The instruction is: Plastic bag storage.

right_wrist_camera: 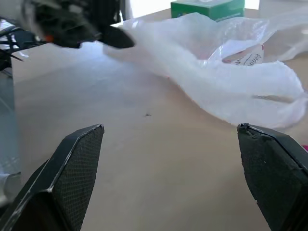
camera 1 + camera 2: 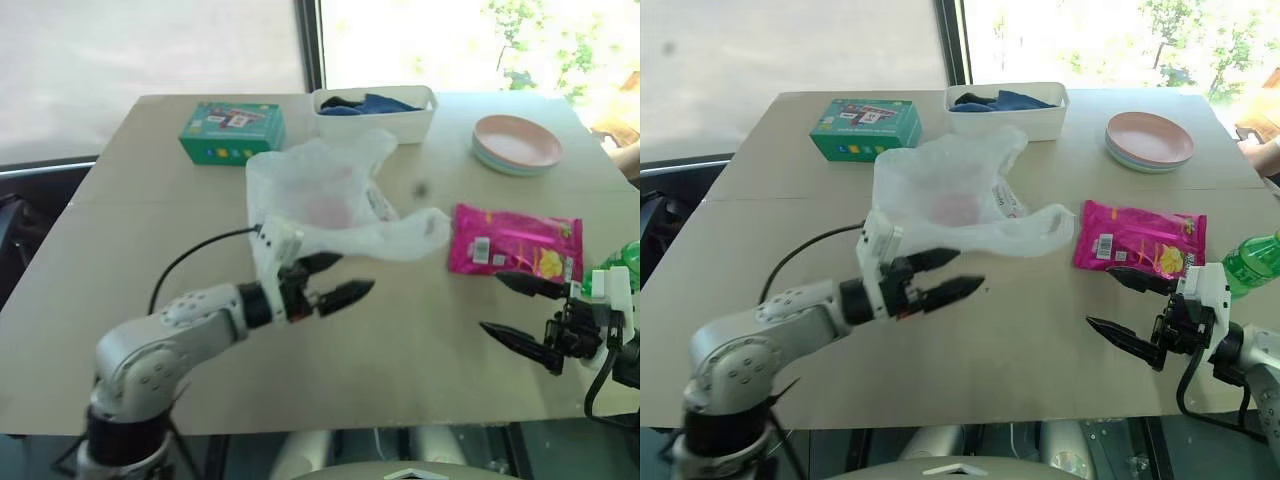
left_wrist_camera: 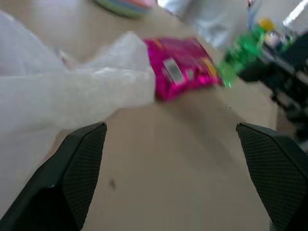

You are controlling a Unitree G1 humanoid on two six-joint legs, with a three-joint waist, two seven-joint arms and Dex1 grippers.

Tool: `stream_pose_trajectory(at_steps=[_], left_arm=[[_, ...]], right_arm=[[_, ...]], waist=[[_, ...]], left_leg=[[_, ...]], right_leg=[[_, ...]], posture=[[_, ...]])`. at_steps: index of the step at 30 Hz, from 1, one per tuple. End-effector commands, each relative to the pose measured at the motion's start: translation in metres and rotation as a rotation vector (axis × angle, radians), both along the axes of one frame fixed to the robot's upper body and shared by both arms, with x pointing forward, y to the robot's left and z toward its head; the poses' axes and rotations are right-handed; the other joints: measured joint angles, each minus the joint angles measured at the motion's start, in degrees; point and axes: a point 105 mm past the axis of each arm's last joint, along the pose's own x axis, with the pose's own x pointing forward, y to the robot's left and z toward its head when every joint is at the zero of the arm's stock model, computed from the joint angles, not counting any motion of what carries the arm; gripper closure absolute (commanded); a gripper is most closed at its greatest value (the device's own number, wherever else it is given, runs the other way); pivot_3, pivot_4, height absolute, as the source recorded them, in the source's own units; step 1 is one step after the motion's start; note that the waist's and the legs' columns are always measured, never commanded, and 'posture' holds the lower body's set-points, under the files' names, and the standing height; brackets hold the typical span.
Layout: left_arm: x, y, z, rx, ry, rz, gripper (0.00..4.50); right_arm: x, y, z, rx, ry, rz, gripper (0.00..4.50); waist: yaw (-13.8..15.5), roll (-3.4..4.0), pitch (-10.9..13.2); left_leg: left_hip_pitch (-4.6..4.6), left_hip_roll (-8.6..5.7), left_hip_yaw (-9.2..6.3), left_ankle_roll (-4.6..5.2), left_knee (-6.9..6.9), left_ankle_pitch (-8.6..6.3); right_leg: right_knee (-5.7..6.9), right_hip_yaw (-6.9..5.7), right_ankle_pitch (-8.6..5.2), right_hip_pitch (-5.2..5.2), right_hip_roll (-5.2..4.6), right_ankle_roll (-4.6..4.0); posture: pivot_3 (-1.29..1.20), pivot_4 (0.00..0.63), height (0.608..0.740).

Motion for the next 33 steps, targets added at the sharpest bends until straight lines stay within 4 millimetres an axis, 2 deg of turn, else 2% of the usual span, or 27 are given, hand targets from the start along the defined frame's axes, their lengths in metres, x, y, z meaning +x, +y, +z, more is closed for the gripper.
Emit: stream_pose_trajectory(at_steps=[1, 4, 6, 7, 10, 14, 17, 21, 23, 26, 28, 33], left_arm=[[0.019, 0.054, 0.017, -0.022, -0.048, 0.178, 0.03], [0.012, 0.063, 0.022, -0.003, -0.046, 0.136, 0.03], [0.013, 0.057, 0.028, -0.078, -0.04, 0.115, 0.03], [0.014, 0.045, 0.03, -0.043, -0.091, 0.082, 0.03], [0.012, 0.02, 0.023, 0.2, -0.273, -0.041, 0.03], [0.011, 0.008, -0.001, 0.443, -0.38, -0.21, 0.03], [0.027, 0.012, -0.011, 0.572, -0.451, -0.224, 0.03], [0.052, 0.019, -0.011, 0.721, -0.597, -0.203, 0.03], [0.059, 0.018, -0.006, 0.734, -0.658, -0.193, 0.03], [0.058, 0.021, -0.006, 0.731, -0.675, -0.204, 0.84], [0.057, 0.032, -0.011, 0.772, -0.667, -0.207, 1.67], [0.055, 0.086, -0.014, 0.91, -0.62, -0.134, 4.08]], right_arm=[[-0.001, -0.002, 0.01, 0.012, -0.053, -0.023, 0.0], [0.001, -0.001, 0.007, 0.016, -0.056, -0.032, 0.0], [0.002, 0.0, 0.006, 0.015, -0.058, -0.031, 0.0], [0.002, 0.0, 0.005, 0.009, -0.061, -0.027, 0.0], [0.005, -0.001, 0.005, 0.006, -0.07, -0.032, 0.0], [0.006, -0.001, 0.005, 0.009, -0.073, -0.036, 0.0], [0.006, 0.001, 0.004, 0.012, -0.074, -0.032, 0.0], [0.006, 0.002, 0.001, 0.011, -0.073, -0.031, 0.0], [0.005, 0.002, 0.0, 0.013, -0.07, -0.034, 0.0], [0.006, 0.004, -0.002, 0.017, -0.069, -0.038, 0.0], [0.007, 0.007, -0.003, 0.025, -0.068, -0.034, 0.0], [0.012, 0.011, -0.006, 0.034, -0.067, -0.026, 0.0]], waist=[[0.3, 0.02, 0.0], [0.4, -0.06, 0.1], [0.5, -0.03, 0.1], [0.6, -0.04, 0.1], [0.4, -0.13, 0.2], [0.2, -0.02, 0.2], [0.3, 0.05, 0.3], [0.4, 0.0, 0.3], [0.4, 0.0, 0.3], [0.2, -0.03, 0.3], [0.0, -0.03, 0.3], [-0.9, -0.02, 0.3]], left_leg=[[0.06, 0.0, -0.02, -0.01, 0.03, 0.01], [0.08, -0.01, -0.03, -0.02, 0.05, 0.0], [0.07, -0.1, -0.02, -0.01, 0.06, 0.0], [0.06, -0.12, -0.02, 0.0, 0.06, 0.0], [0.01, -0.12, -0.08, -0.01, 0.08, 0.0], [0.02, -0.08, 0.04, -0.03, -0.03, 0.0], [0.01, -0.06, 0.04, -0.02, -0.05, 0.0], [-0.03, -0.07, -0.03, -0.01, -0.03, 0.0], [-0.07, -0.07, -0.04, -0.01, -0.03, 0.0], [-0.32, -0.1, -0.01, 0.0, 0.04, 0.0], [-0.81, -0.1, 0.01, -0.01, 0.2, 0.02], [-0.77, -0.07, 0.01, -0.02, 0.18, 0.02]], right_leg=[[0.13, -0.02, -0.01, -0.01, 0.01, -0.01], [0.18, -0.03, 0.0, 0.0, -0.01, -0.01], [0.17, -0.02, 0.0, 0.01, -0.11, 0.0], [0.16, -0.02, 0.0, 0.01, -0.14, 0.0], [0.15, -0.04, 0.0, 0.0, -0.15, 0.0], [0.11, 0.06, 0.0, -0.02, -0.09, -0.01], [0.09, 0.06, 0.0, -0.04, -0.09, -0.01], [0.1, 0.02, 0.0, -0.04, -0.1, 0.0], [0.09, -0.02, 0.0, -0.13, -0.1, 0.0], [0.11, 0.01, 0.01, -0.38, -0.12, 0.01], [0.37, 0.01, 0.01, -0.87, -0.1, 0.01], [0.52, -0.02, 0.01, -0.98, -0.07, 0.01]], posture=[[0.0, 0.15, 0.74], [0.0, 0.15, 0.74], [0.0, 0.15, 0.74], [0.0, 0.15, 0.74], [0.0, 0.15, 0.74], [0.0, 0.15, 0.74], [0.0, 0.15, 0.74], [0.0, 0.15, 0.74], [0.0, 0.15, 0.74], [0.0, 0.15, 0.74], [0.0, 0.15, 0.74], [0.0, 0.15, 0.74]])
